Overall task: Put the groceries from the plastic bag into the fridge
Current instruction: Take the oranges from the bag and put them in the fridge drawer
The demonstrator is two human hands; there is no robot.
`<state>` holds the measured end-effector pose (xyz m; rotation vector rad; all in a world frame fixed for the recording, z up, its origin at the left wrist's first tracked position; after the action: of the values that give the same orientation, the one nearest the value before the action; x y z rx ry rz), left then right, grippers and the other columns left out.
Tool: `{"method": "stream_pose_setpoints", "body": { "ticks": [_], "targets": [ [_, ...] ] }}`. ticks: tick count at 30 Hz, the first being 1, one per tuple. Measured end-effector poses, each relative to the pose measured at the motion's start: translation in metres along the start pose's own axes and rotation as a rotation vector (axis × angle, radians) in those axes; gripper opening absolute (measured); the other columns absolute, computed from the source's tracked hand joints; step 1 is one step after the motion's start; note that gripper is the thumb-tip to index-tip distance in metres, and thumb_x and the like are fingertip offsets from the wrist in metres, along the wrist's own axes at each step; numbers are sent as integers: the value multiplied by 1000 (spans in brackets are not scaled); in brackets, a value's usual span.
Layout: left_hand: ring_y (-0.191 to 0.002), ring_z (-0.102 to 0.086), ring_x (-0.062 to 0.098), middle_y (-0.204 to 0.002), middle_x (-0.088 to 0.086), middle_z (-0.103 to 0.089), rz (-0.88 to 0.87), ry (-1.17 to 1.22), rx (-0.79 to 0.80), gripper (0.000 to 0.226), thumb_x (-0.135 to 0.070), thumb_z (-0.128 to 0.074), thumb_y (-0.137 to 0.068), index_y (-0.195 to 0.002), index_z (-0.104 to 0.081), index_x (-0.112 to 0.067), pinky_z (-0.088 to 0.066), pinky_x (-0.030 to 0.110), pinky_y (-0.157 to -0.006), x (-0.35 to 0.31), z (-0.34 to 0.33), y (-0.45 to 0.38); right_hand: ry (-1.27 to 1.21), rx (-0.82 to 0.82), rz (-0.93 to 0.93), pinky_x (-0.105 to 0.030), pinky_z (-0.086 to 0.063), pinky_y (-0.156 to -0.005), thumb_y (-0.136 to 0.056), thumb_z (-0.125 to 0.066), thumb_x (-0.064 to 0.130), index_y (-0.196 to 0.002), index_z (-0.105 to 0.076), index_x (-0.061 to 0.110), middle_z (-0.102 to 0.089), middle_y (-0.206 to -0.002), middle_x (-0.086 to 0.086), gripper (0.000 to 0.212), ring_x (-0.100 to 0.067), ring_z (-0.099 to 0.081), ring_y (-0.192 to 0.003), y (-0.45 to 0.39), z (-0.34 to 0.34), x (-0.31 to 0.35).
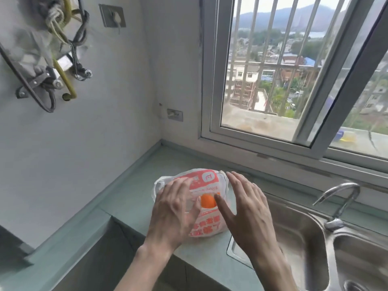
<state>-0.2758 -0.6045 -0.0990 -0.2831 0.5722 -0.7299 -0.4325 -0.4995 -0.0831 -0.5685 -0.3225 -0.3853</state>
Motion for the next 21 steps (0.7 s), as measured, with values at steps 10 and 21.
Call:
{"method": "stream_pose_setpoints", "body": {
  "ticks": [10, 21],
  "targets": [
    [-136, -46, 10, -145, -6, -54, 108, -43, 27, 49, -44, -46, -104, -146, -46, -22, -40, 38, -117, 25, -38, -50, -122, 96, 58, -34, -31, -122, -103, -51, 54, -149, -47, 26, -53, -150, 9, 54, -12, -46, -142, -59, -53, -24],
    [-137, -46, 14, -144, -4, -56, 110, -21, 175, 49, -43, -44, -102, -144, -51, -18, -35, 34, -119, 72, -107, -84, -104, 220, -48, -33, -38, -116, -103, -50, 54, -156, -40, 27, -45, -158, 10, 60, -13, -44, -144, -76, -122, -46]
  ]
}}
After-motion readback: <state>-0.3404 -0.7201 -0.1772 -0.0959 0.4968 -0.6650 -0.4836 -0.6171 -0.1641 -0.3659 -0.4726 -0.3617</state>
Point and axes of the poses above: each hand's wrist, its own y-axis away from the middle knuckle, its own z-axis out of the back of the hand, x = y × z, the point moved 4 cm from there along -y, towards the middle knuckle
